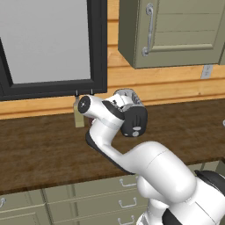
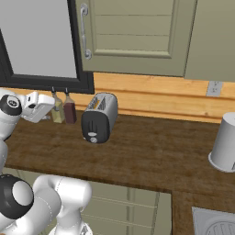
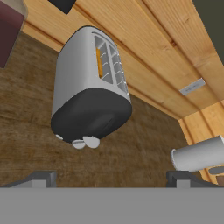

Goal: Start the toaster. Once the lever pops up, take the bread to the plate on the dining counter.

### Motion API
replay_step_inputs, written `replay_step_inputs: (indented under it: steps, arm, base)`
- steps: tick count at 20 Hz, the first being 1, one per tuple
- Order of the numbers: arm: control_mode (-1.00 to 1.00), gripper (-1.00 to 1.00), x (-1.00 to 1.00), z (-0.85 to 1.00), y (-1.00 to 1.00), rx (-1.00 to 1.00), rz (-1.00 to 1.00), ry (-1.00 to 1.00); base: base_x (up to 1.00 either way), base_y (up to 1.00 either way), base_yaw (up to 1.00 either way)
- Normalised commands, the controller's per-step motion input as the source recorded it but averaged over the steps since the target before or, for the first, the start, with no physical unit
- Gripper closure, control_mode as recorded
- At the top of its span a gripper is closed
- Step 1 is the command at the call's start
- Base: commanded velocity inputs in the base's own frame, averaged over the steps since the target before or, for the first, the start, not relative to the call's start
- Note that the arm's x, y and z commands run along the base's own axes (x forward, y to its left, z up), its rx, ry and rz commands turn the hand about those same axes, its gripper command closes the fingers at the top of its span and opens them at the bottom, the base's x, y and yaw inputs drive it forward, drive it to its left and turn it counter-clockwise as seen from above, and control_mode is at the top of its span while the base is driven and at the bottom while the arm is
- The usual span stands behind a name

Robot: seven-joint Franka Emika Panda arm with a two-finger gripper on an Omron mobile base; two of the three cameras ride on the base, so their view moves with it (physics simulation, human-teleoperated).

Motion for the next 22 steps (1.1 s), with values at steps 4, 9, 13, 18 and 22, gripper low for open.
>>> replay_step_inputs:
  steps: [4,9,13,18,22]
  arm:
    - [-1.00,-1.00,0.00,0.00,0.00,0.00,0.00,0.00]
    - [-1.00,-1.00,0.00,0.00,0.00,0.00,0.00,0.00]
    - [-1.00,-1.00,0.00,0.00,0.00,0.00,0.00,0.00]
    - [-1.00,-1.00,0.00,0.00,0.00,0.00,0.00,0.00]
    - [-1.00,-1.00,0.00,0.00,0.00,0.00,0.00,0.00]
  base:
    - [0.00,0.00,0.00]
    - [0.00,0.00,0.00]
    - [0.00,0.00,0.00]
    - [0.00,0.00,0.00]
    - [0.00,0.00,0.00]
